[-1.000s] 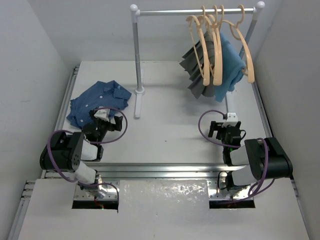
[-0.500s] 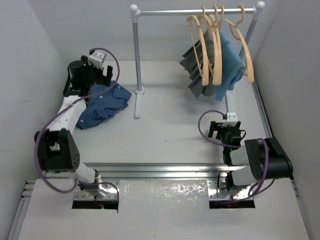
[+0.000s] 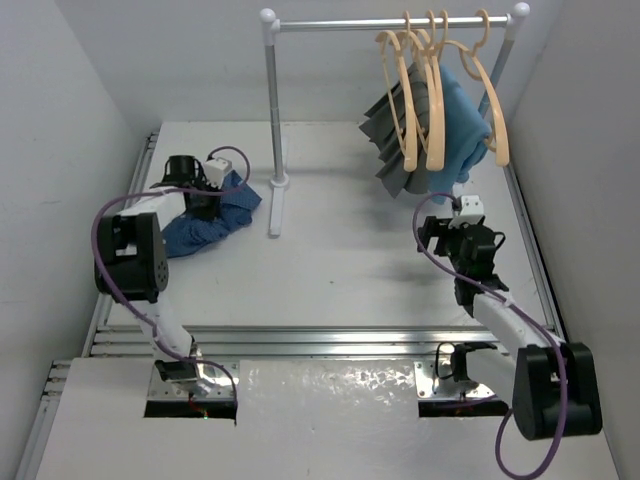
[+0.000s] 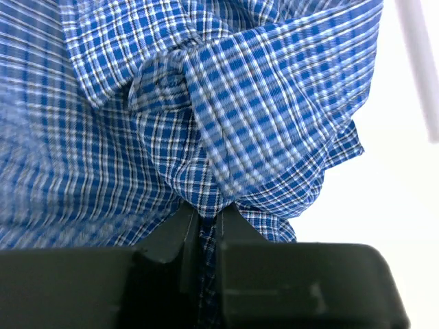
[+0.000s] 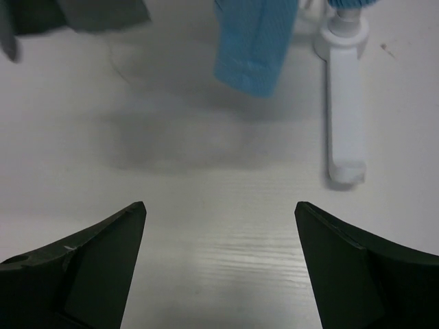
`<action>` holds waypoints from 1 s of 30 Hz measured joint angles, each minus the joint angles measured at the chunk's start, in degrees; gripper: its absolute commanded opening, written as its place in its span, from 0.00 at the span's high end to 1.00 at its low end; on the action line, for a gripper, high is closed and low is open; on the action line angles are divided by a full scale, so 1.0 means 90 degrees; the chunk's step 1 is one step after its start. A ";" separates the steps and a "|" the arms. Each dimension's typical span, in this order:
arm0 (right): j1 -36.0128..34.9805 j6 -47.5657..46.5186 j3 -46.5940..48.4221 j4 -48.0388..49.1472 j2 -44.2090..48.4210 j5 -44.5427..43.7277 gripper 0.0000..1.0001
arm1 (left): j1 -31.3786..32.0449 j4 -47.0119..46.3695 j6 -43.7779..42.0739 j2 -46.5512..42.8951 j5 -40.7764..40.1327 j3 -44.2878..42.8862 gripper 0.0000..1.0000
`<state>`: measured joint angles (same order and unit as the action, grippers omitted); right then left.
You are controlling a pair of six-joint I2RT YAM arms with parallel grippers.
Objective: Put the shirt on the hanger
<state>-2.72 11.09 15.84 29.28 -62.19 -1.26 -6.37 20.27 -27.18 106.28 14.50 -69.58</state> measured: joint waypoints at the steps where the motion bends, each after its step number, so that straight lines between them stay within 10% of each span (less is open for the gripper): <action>1: 0.0000 0.0046 0.0155 -0.0274 0.0160 0.0175 0.15 | -0.0010 -0.0012 -0.0012 -0.0228 0.0075 0.0102 1.00; 8: -0.0408 0.0313 0.0760 -0.1562 0.0971 0.1540 0.22 | 0.0061 0.1321 -0.1059 -0.3016 0.1945 0.0505 0.97; 9: -0.0646 0.0313 0.0852 -0.1710 0.0984 0.1600 0.21 | 0.0219 0.1571 -0.1309 -0.3466 0.2161 0.0508 0.80; 10: -0.0935 0.0306 0.0947 -0.1821 0.0952 0.1615 0.20 | 0.0457 0.1766 -0.1603 -0.3881 0.2297 0.0517 0.30; 11: -0.1190 0.0306 0.1039 -0.1902 0.0894 0.1644 0.18 | 0.0816 0.1902 -0.1921 -0.4265 0.2460 0.0588 0.05; 12: -0.1462 0.0321 0.1168 -0.2013 0.0794 0.1673 0.17 | 0.1171 0.2089 -0.2256 -0.4590 0.2659 0.0682 0.01; 18: -0.1938 0.0767 0.1763 -0.2467 0.0109 0.2191 0.15 | 0.1853 0.3781 -0.3558 -0.5090 0.3393 0.0942 0.00; 30: -0.1972 0.1831 0.1566 -0.2674 -0.0707 0.1853 0.19 | 0.1824 0.1749 -0.1311 -0.4447 0.2174 0.1117 0.00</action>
<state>-20.47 27.57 29.93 5.21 -68.55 15.42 10.04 36.01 -38.98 66.26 34.06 -59.53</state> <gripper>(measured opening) 0.825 0.995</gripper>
